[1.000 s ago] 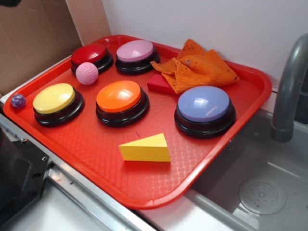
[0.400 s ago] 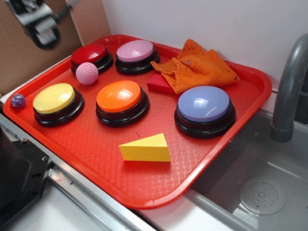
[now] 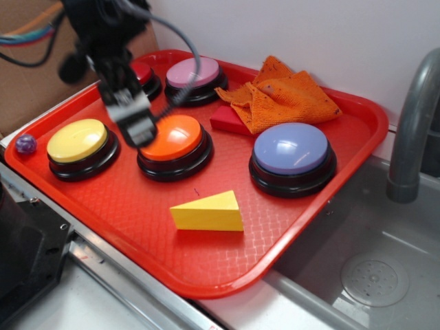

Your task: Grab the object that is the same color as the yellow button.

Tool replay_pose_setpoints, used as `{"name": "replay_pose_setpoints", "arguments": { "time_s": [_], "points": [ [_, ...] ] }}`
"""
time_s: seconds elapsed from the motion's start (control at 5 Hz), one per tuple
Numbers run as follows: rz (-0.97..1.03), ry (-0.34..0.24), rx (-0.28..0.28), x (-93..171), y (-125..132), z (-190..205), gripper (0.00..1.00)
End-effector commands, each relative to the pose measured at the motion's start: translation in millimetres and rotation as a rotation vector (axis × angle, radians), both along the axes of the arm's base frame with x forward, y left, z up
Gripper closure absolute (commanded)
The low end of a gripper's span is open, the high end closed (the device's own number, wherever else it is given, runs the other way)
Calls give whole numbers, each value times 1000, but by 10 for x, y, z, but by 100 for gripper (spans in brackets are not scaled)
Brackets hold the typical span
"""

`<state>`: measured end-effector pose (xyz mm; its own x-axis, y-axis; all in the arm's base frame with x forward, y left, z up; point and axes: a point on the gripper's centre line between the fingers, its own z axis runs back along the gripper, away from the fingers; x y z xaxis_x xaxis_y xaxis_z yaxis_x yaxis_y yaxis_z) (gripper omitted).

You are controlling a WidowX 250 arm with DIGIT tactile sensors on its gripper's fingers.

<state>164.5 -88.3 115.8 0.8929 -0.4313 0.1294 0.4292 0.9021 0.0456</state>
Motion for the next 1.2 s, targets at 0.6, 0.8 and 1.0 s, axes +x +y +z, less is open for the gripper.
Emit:
{"name": "replay_pose_setpoints", "arguments": {
  "time_s": [0.6,0.8,1.0],
  "points": [
    [-268,4,-14,42,-440,-872,89],
    [-276,-14,-25,48,-453,-884,100],
    [-281,-17,-22,67,-460,-891,100]
  ]
}}
